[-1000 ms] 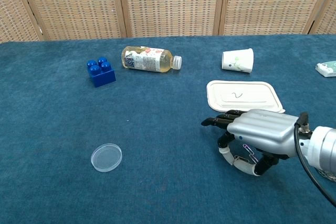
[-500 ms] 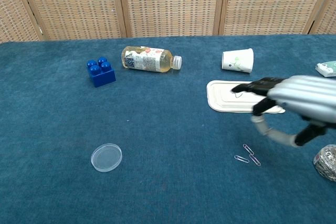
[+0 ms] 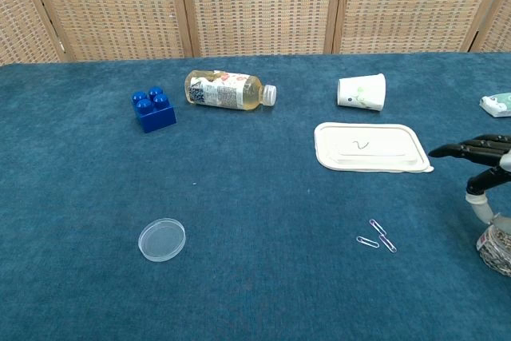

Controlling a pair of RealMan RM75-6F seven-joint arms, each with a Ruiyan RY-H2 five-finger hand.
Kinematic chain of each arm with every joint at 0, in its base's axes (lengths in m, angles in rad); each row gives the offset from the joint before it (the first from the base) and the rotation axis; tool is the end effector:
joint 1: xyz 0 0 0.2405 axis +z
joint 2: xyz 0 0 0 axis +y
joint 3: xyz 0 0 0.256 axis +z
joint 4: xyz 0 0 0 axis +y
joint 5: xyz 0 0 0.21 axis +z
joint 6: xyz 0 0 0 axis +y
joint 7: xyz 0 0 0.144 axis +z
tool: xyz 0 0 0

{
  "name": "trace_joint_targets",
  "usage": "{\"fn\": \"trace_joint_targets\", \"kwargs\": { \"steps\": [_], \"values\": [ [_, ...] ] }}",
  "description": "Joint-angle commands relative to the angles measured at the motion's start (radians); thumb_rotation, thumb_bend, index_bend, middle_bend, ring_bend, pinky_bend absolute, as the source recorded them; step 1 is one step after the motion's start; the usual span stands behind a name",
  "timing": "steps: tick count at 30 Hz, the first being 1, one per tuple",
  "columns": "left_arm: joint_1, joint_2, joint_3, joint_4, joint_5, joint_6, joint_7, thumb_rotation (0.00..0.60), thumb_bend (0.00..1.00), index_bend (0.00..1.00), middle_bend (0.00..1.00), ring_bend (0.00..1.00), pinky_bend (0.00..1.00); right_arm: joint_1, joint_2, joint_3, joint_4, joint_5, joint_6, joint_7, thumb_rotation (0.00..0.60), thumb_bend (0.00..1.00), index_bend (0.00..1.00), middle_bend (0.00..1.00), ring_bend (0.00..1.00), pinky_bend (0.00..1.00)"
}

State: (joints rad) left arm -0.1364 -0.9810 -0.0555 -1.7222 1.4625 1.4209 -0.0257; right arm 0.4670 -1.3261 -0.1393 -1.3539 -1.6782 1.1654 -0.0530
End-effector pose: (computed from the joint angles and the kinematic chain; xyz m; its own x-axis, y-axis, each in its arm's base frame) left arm -0.2965 0.1963 0.1866 0.3944 0.0383 0.9182 0.9189 -0.0232 -0.3937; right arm -0.2778 -0.2450 0.0421 0.6542 -0.2343 0.7191 -0.7037 -0.5371 0.4651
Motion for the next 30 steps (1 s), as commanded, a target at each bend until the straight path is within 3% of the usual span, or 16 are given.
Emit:
{"fn": "trace_joint_targets", "kwargs": {
  "steps": [1,18,21,23,30],
  "values": [
    [0.0,0.0,-0.001,0.001,-0.003,-0.001,0.0,0.6,0.0,0.0,0.0,0.0,0.0,-0.014,-0.005,-0.005,0.021,-0.007,0.013,0.02,0.6,0.49,0.69,0.01,0.0,0.0],
    [0.002,0.004,0.0,0.001,0.002,0.005,-0.01,0.6,0.0,0.0,0.0,0.0,0.0,-0.056,-0.008,-0.027,0.077,-0.038,0.038,0.04,0.6,0.49,0.69,0.01,0.0,0.0],
    [0.001,0.004,-0.001,0.002,0.001,0.004,-0.011,0.6,0.0,0.0,0.0,0.0,0.0,-0.06,-0.009,-0.023,0.078,-0.039,0.041,0.037,0.6,0.39,0.62,0.01,0.0,0.0],
    [0.001,0.003,-0.001,0.003,0.0,0.002,-0.01,0.6,0.0,0.0,0.0,0.0,0.0,-0.062,-0.009,-0.021,0.078,-0.04,0.045,0.036,0.6,0.28,0.54,0.01,0.0,0.0],
    [0.001,0.003,-0.001,0.002,-0.001,0.003,-0.01,0.6,0.0,0.0,0.0,0.0,0.0,-0.067,-0.004,-0.011,0.069,-0.042,0.054,0.027,0.6,0.23,0.47,0.01,0.0,0.0]
  ]
}}
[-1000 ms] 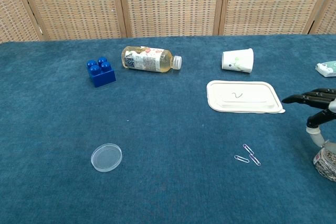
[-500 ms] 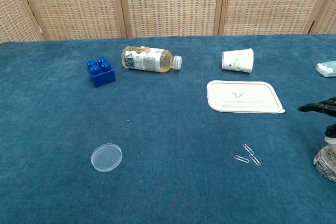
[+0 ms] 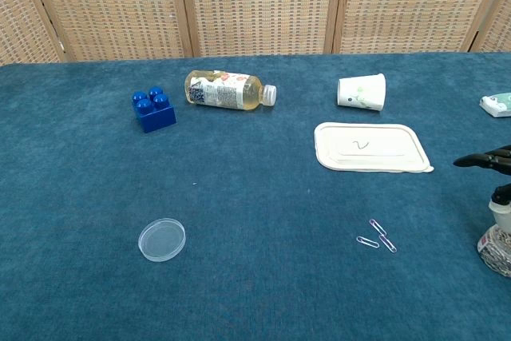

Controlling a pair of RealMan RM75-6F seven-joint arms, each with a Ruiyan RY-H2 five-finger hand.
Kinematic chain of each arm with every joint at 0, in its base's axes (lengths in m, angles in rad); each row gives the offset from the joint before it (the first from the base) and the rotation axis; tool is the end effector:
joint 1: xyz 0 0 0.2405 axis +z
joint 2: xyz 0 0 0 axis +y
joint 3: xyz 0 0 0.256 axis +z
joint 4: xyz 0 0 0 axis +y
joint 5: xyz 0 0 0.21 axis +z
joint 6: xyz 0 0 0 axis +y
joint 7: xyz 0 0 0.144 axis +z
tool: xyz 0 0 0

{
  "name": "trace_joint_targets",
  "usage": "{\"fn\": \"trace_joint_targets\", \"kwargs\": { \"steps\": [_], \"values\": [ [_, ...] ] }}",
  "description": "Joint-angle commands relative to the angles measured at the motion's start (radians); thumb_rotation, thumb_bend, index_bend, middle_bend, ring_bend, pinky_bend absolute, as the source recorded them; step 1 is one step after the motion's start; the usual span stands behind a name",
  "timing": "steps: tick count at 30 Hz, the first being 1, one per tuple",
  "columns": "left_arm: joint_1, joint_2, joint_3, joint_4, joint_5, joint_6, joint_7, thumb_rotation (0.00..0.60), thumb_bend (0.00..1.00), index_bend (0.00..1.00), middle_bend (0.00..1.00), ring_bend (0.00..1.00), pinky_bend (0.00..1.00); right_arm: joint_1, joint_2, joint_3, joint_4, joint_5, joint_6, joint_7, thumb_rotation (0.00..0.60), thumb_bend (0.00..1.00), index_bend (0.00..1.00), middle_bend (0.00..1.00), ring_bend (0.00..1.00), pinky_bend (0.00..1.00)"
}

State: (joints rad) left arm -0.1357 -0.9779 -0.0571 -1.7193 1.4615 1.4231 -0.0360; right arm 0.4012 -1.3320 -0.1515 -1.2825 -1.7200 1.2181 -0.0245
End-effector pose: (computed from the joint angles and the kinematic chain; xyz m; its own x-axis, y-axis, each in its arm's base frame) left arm -0.2971 0.1965 0.1885 0.3900 0.0342 0.9202 0.9208 -0.0211 -0.3895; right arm -0.3005 -0.2292 0.0497 0.6634 -0.2253 0.7135 -0.7024 -0.5162 0.4901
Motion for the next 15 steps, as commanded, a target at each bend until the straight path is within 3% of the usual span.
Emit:
{"fn": "trace_joint_targets", "kwargs": {
  "steps": [1,7,15],
  "values": [
    [0.001,0.0,0.0,-0.001,0.001,0.001,0.0,0.6,0.0,0.0,0.0,0.0,0.0,-0.002,0.002,0.002,-0.004,-0.001,0.002,-0.003,0.6,0.23,0.47,0.01,0.0,0.0],
    [0.002,0.002,0.0,-0.002,0.003,0.005,-0.003,0.6,0.0,0.0,0.0,0.0,0.0,-0.002,0.01,0.014,-0.021,-0.011,0.022,0.002,0.6,0.23,0.47,0.01,0.0,0.0],
    [0.001,0.0,0.0,-0.001,0.0,0.003,0.001,0.6,0.0,0.0,0.0,0.0,0.0,0.053,0.05,0.078,-0.161,-0.007,0.008,-0.002,0.6,0.24,0.47,0.01,0.0,0.0]
  ]
}}
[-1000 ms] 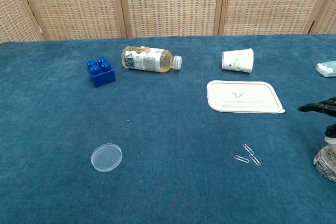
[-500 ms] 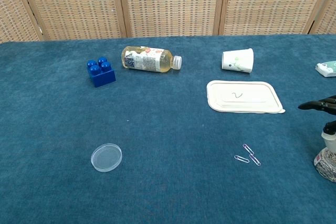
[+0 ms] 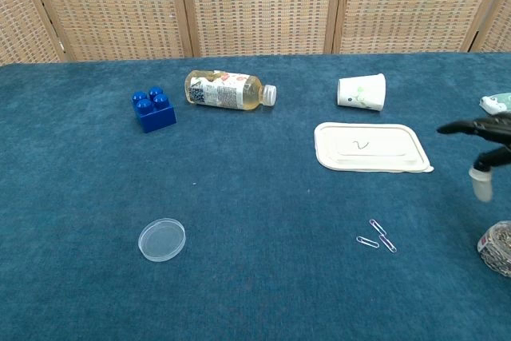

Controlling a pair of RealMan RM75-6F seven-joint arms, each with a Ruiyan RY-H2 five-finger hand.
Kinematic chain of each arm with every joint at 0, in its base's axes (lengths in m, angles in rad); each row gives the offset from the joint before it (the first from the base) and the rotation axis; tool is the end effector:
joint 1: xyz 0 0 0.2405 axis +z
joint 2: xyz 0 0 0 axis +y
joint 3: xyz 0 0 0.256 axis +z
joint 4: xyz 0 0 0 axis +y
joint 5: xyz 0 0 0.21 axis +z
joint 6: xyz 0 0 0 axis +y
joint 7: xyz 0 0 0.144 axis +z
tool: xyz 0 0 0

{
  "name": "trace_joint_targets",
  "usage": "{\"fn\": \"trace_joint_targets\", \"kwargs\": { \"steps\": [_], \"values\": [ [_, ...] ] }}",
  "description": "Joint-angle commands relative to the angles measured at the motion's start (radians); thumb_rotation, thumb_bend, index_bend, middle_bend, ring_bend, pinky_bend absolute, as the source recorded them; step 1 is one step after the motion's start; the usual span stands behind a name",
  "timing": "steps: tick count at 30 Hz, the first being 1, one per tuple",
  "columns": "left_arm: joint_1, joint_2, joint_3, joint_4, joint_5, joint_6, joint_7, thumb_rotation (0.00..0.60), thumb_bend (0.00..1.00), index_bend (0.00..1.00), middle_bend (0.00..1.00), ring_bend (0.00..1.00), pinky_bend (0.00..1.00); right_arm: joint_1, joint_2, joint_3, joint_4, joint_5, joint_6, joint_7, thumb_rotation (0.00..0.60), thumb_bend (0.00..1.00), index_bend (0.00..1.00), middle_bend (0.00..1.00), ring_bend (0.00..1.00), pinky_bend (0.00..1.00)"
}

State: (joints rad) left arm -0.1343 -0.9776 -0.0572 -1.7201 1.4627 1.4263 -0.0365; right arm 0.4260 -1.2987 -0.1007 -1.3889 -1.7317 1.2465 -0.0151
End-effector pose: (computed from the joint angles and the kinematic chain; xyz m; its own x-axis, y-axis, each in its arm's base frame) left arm -0.2969 0.1961 0.1889 0.3892 0.0316 0.9206 0.9211 -0.0212 -0.3887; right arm -0.2671 -0.2402 0.0579 0.5902 -0.1747 0.7881 -0.7299 -0.5327 0.4285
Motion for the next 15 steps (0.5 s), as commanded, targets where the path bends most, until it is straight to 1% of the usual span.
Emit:
{"fn": "trace_joint_targets", "kwargs": {
  "steps": [1,4,7,12,15],
  "values": [
    [-0.001,-0.001,0.0,0.0,-0.001,-0.001,0.002,0.6,0.0,0.0,0.0,0.0,0.0,0.038,0.018,0.035,-0.075,0.012,-0.036,-0.024,0.6,0.24,0.47,0.01,0.0,0.0],
    [-0.002,-0.002,0.0,-0.001,-0.002,-0.003,0.005,0.6,0.0,0.0,0.0,0.0,0.0,0.08,0.013,0.064,-0.14,0.054,-0.121,-0.08,0.6,0.25,0.47,0.01,0.0,0.0],
    [-0.003,-0.003,-0.001,0.002,-0.005,-0.007,0.007,0.6,0.0,0.0,0.0,0.0,0.0,0.125,-0.022,0.098,-0.191,0.127,-0.226,-0.152,0.6,0.25,0.47,0.01,0.0,0.01],
    [-0.005,-0.004,-0.001,0.008,-0.011,-0.014,0.001,0.6,0.0,0.0,0.0,0.0,0.0,0.158,-0.081,0.132,-0.208,0.223,-0.305,-0.247,0.6,0.25,0.47,0.01,0.0,0.01],
    [-0.007,-0.003,-0.003,0.012,-0.014,-0.019,-0.006,0.6,0.0,0.0,0.0,0.0,0.0,0.179,-0.136,0.153,-0.2,0.299,-0.348,-0.326,0.6,0.25,0.47,0.01,0.0,0.01]
  ]
}}
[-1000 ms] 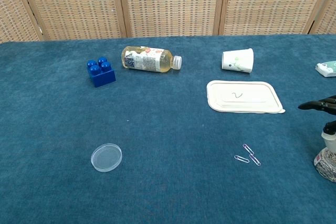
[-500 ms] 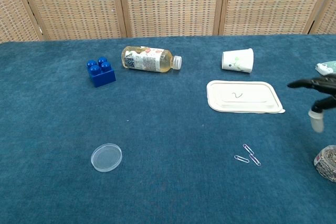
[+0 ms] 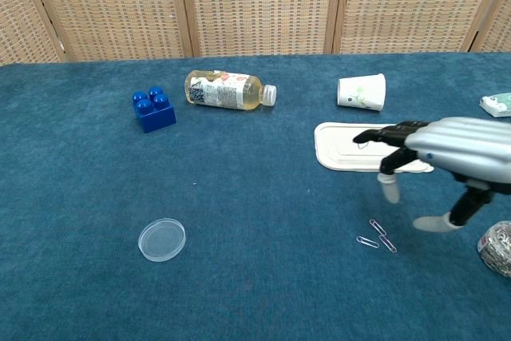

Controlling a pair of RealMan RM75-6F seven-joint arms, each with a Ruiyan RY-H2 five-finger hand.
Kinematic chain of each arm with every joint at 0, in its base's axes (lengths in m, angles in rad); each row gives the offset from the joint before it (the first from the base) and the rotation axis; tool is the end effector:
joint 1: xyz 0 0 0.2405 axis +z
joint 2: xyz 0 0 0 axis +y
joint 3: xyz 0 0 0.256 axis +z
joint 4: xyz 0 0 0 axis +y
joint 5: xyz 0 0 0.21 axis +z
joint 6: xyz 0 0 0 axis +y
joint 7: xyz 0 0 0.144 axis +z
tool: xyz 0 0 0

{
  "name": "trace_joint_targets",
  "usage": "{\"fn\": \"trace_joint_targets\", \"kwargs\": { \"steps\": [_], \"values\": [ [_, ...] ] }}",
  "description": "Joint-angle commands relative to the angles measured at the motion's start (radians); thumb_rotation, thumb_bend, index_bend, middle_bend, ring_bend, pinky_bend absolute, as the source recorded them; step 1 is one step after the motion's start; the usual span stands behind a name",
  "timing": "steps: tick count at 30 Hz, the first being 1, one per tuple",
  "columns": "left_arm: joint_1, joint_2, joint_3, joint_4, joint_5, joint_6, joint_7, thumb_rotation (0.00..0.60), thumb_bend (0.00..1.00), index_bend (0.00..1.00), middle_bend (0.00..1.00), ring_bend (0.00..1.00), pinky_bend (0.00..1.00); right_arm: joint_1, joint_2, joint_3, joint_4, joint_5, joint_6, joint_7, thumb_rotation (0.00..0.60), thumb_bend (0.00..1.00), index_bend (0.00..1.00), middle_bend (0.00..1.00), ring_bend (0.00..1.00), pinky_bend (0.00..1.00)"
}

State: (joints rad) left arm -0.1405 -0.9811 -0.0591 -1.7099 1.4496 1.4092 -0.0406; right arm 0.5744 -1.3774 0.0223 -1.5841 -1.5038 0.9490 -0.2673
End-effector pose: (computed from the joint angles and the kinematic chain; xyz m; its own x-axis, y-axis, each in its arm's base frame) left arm -0.3001 0.1986 0.1877 0.3897 0.0431 0.9199 0.9209 -0.0125 -0.3896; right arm -0.1941 -0.2725 0.0046 0.6111 -0.2722 0.7433 -0.7249 -0.5697 0.3873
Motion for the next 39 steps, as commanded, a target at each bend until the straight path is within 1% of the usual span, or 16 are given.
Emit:
{"fn": "trace_joint_targets", "kwargs": {
  "steps": [1,4,10,17,22,27,39],
  "values": [
    [-0.001,0.0,-0.001,0.002,-0.002,-0.002,-0.004,0.6,0.0,0.0,0.0,0.0,0.0,0.035,-0.069,0.034,-0.004,0.091,-0.059,-0.091,0.6,0.25,0.47,0.01,0.0,0.01],
    [-0.002,0.002,-0.002,0.003,-0.003,-0.003,-0.008,0.6,0.0,0.0,0.0,0.0,0.0,0.046,-0.102,0.044,-0.01,0.15,-0.077,-0.14,0.6,0.26,0.48,0.01,0.0,0.01],
    [-0.002,0.003,-0.004,0.005,-0.007,-0.003,-0.012,0.6,0.0,0.0,0.0,0.0,0.0,0.057,-0.158,0.049,-0.011,0.235,-0.079,-0.227,0.6,0.26,0.48,0.01,0.0,0.01],
    [-0.002,0.003,-0.003,0.005,-0.005,-0.002,-0.012,0.6,0.0,0.0,0.0,0.0,0.0,0.062,-0.196,0.036,0.009,0.271,-0.056,-0.295,0.6,0.26,0.49,0.01,0.0,0.01],
    [-0.002,0.004,-0.004,0.004,-0.006,-0.002,-0.013,0.6,0.0,0.0,0.0,0.0,0.0,0.065,-0.211,0.032,0.027,0.285,-0.044,-0.31,0.6,0.25,0.49,0.01,0.0,0.01],
    [-0.002,0.004,-0.005,0.005,-0.007,-0.002,-0.012,0.6,0.0,0.0,0.0,0.0,0.0,0.068,-0.207,0.028,0.026,0.302,-0.043,-0.313,0.6,0.27,0.49,0.01,0.0,0.01],
    [-0.003,0.004,-0.004,0.004,-0.006,-0.003,-0.011,0.6,0.0,0.0,0.0,0.0,0.0,0.071,-0.217,0.01,0.05,0.309,-0.036,-0.305,0.6,0.27,0.49,0.01,0.0,0.01]
  ]
}}
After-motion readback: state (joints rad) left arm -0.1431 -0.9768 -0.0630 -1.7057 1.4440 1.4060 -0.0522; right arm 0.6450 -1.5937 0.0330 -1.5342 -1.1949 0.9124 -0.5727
